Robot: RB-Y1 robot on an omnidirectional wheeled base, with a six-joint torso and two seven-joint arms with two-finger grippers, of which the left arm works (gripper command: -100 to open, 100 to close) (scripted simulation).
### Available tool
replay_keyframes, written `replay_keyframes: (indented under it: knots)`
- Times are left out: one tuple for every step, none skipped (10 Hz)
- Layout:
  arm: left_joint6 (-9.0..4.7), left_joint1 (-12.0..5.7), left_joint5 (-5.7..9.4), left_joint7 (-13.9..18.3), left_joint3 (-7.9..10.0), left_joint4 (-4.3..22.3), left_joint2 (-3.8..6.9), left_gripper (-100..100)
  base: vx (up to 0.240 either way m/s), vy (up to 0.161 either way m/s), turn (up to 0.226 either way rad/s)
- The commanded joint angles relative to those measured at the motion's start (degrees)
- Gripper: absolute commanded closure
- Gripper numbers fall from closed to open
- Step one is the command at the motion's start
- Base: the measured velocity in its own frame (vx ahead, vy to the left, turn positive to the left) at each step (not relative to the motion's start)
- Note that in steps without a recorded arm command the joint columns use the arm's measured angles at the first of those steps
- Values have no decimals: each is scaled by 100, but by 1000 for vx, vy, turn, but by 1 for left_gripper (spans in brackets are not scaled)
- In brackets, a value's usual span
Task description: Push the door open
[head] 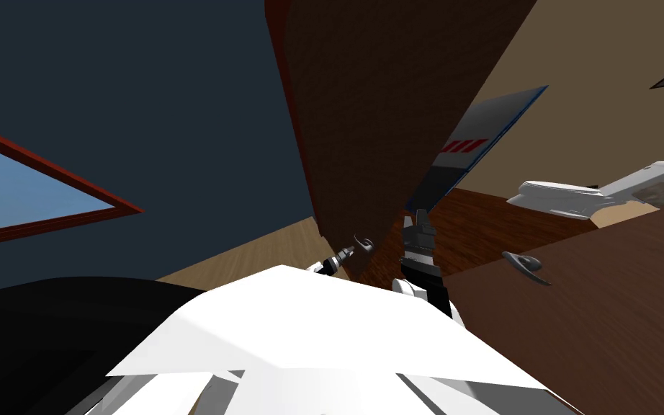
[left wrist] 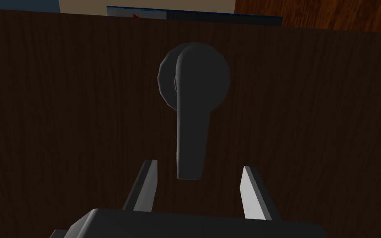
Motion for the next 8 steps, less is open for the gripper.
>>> replay_keyframes:
  knots:
    - [2,4,-1,2,0,-2,7,100,-26,33,-5]
    - [2,4,-1,2,0,-2,7,100,-23,30,-3]
    - [2,4,-1,2,0,-2,7,100,-16,20,0]
    - [2,4,-1,2,0,-2,7,100,-8,8,0]
    - [2,4,-1,2,0,-2,7,100,0,0,0]
    - [10,19,49,-52,84,-12,183,-100,-79,-2,118]
    - [10,19,49,-52,84,-12,183,-100,-96,-2,58]
    - [20,40,116,-125,197,-26,133,-100,-157,-22,95]
